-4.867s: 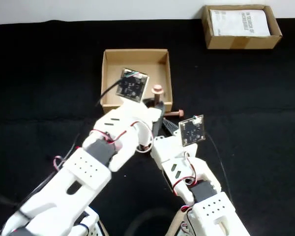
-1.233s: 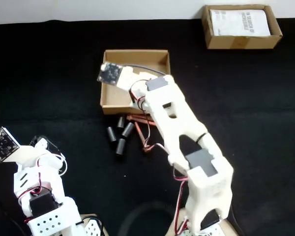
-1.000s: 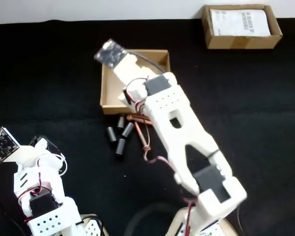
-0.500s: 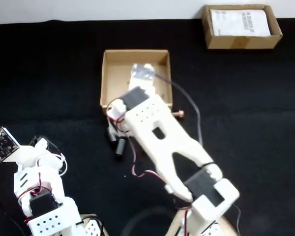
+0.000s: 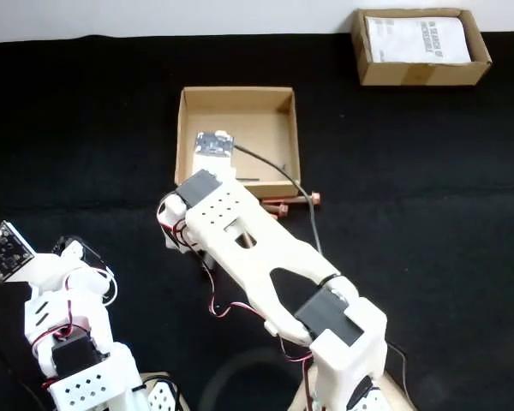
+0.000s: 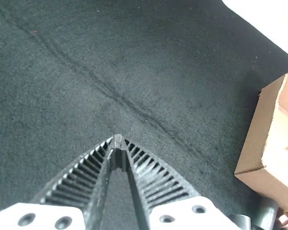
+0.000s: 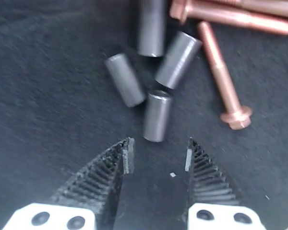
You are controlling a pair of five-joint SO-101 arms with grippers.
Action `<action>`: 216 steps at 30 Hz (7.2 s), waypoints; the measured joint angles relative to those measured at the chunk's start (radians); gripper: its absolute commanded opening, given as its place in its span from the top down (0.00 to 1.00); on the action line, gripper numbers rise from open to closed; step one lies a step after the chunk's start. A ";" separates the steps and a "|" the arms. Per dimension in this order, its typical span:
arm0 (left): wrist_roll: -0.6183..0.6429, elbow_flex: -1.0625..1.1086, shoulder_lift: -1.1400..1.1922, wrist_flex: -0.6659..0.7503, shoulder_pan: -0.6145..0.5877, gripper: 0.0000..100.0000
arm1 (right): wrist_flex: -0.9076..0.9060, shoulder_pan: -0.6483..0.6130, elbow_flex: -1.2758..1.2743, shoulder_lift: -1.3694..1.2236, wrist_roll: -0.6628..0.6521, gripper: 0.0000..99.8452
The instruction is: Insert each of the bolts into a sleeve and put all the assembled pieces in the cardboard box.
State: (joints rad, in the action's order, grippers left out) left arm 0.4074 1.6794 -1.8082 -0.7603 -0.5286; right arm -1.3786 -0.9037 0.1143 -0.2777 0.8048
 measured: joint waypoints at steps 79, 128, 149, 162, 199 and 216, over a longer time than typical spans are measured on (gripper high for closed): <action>-0.164 0.000 0.000 -0.104 0.107 0.99 | -0.370 0.474 0.747 -0.189 -0.144 0.99; -1.637 -0.899 0.985 -0.414 0.878 0.99 | 0.249 1.820 -0.879 0.893 -0.671 0.99; -1.699 -2.016 2.329 -0.985 1.026 0.99 | 0.336 1.824 -0.973 0.901 -0.721 0.99; -1.860 -2.082 2.332 -0.987 1.002 0.81 | 0.379 1.861 -1.023 0.902 -0.758 0.99; -1.877 -2.170 2.602 -0.726 1.010 0.99 | 0.379 1.857 -1.025 0.902 -0.798 0.99; -1.749 -2.317 2.616 -0.934 1.096 0.99 | 0.379 1.748 -1.025 0.902 -0.798 0.99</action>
State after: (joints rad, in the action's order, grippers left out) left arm -1.3418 -0.6375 0.8078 -1.6947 0.5669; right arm -0.9996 0.8439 -0.9106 0.6245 0.0069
